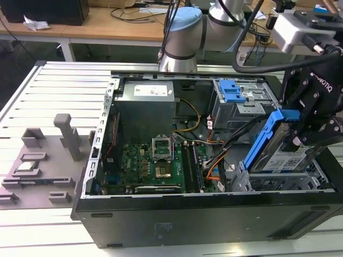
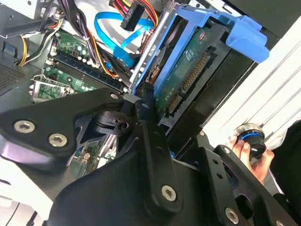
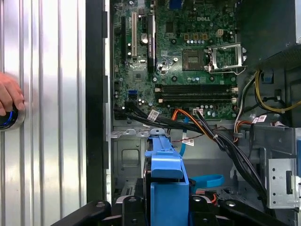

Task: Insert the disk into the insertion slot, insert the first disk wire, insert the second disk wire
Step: 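Insert the disk into the insertion slot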

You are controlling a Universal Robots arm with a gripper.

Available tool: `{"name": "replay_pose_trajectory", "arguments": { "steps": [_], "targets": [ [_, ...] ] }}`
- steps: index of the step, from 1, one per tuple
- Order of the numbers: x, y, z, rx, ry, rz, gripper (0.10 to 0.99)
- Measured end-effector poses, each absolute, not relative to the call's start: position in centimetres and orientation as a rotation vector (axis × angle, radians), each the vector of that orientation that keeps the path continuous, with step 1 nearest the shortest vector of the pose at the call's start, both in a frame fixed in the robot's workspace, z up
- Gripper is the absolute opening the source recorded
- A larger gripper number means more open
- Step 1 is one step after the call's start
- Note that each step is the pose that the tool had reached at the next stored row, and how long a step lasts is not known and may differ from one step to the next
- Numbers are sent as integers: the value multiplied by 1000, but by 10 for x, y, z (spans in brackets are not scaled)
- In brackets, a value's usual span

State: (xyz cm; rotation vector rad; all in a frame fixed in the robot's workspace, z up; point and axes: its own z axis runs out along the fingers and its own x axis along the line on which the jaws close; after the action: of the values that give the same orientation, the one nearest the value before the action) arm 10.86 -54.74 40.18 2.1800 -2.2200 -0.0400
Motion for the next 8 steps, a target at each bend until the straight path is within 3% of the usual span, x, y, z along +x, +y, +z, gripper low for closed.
{"name": "replay_pose_trajectory", "arguments": {
  "steps": [8],
  "targets": [
    [109,-547,384,2180,-2220,-40,357]
  ]
}}
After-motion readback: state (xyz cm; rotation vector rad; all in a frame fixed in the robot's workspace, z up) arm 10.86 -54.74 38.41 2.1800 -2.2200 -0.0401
